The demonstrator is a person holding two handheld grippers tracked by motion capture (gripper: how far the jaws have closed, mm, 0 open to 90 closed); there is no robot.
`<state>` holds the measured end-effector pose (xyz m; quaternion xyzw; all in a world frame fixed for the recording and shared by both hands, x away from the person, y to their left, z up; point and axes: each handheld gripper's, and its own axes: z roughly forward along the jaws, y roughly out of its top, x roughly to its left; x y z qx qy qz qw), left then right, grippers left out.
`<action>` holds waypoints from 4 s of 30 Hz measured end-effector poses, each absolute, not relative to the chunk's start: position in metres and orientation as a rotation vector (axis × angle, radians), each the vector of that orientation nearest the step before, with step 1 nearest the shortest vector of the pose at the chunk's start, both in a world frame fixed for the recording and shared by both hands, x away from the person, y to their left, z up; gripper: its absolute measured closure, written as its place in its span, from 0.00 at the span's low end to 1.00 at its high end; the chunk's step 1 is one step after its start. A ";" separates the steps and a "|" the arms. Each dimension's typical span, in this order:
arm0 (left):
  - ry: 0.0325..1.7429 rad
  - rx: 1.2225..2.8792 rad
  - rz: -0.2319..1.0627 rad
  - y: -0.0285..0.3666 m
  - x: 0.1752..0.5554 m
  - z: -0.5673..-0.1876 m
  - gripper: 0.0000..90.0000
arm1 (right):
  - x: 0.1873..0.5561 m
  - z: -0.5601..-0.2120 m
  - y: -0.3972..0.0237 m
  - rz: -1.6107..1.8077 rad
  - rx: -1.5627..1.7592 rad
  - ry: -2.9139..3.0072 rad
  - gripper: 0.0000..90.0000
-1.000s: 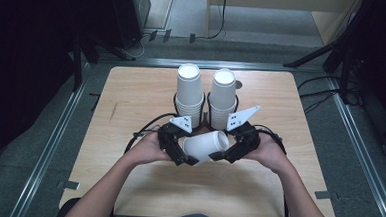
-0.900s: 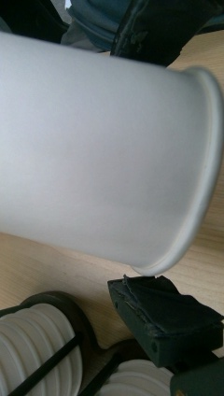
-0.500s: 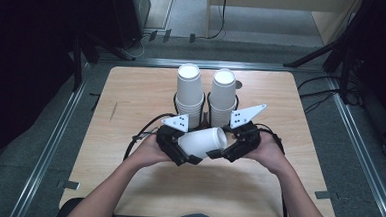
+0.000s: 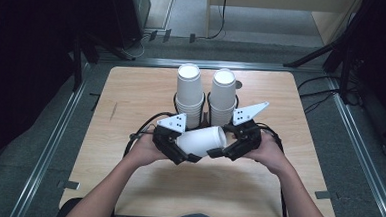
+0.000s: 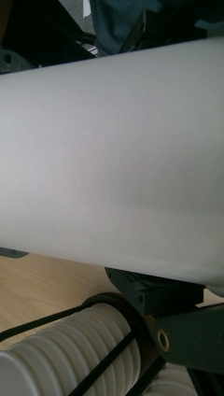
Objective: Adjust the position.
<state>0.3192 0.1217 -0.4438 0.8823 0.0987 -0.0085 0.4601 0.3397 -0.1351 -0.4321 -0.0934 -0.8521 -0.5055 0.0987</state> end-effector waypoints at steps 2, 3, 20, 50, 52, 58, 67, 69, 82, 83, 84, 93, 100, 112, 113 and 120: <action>0.263 2.168 -0.035 0.125 0.321 -0.442 0.20 | 0.339 -0.432 -0.136 -1.482 -0.277 -2.543 0.19; 0.263 2.174 -0.041 0.127 0.322 -0.441 0.20 | 0.339 -0.432 -0.136 -1.479 -0.278 -2.558 0.19; 0.350 2.324 -0.102 0.143 0.338 -0.435 0.20 | 0.343 -0.456 -0.138 -1.229 -0.323 -2.732 0.19; 0.309 2.653 -0.240 0.098 0.346 -0.469 0.19 | 0.343 -0.469 -0.119 -1.134 -0.219 -2.863 0.20; 0.307 2.653 -0.249 0.095 0.344 -0.469 0.19 | 0.342 -0.470 -0.116 -1.122 -0.202 -2.867 0.20; 0.295 2.658 -0.271 0.088 0.341 -0.472 0.19 | 0.338 -0.474 -0.104 -1.066 -0.151 -2.869 0.21; 0.304 2.654 -0.302 0.087 0.341 -0.473 0.18 | 0.335 -0.478 -0.093 -1.024 -0.095 -2.894 0.21; 0.316 2.652 -0.309 0.086 0.341 -0.474 0.17 | 0.334 -0.479 -0.092 -1.003 -0.097 -2.897 0.21; 0.284 2.569 -0.144 0.094 0.337 -0.465 0.01 | 0.333 -0.471 -0.094 -1.046 -0.097 -2.908 0.24; 0.297 2.553 -0.139 0.095 0.338 -0.464 0.00 | 0.333 -0.471 -0.095 -1.050 -0.092 -2.911 0.24; 0.314 2.528 -0.138 0.096 0.338 -0.463 0.00 | 0.334 -0.471 -0.096 -1.057 -0.096 -2.917 0.24; 0.366 2.413 -0.114 0.111 0.342 -0.454 0.00 | 0.339 -0.463 -0.111 -1.143 -0.164 -2.896 0.24; 0.395 2.358 -0.104 0.120 0.341 -0.450 0.00 | 0.342 -0.455 -0.123 -1.222 -0.216 -2.867 0.24; 0.440 2.278 -0.149 0.124 0.340 -0.451 0.00 | 0.343 -0.447 -0.135 -1.318 -0.251 -2.816 0.24; 0.443 2.267 -0.149 0.124 0.340 -0.451 0.00 | 0.343 -0.446 -0.135 -1.336 -0.252 -2.808 0.24; 0.427 2.243 -0.172 0.118 0.339 -0.450 0.00 | 0.342 -0.446 -0.132 -1.371 -0.232 -2.789 0.24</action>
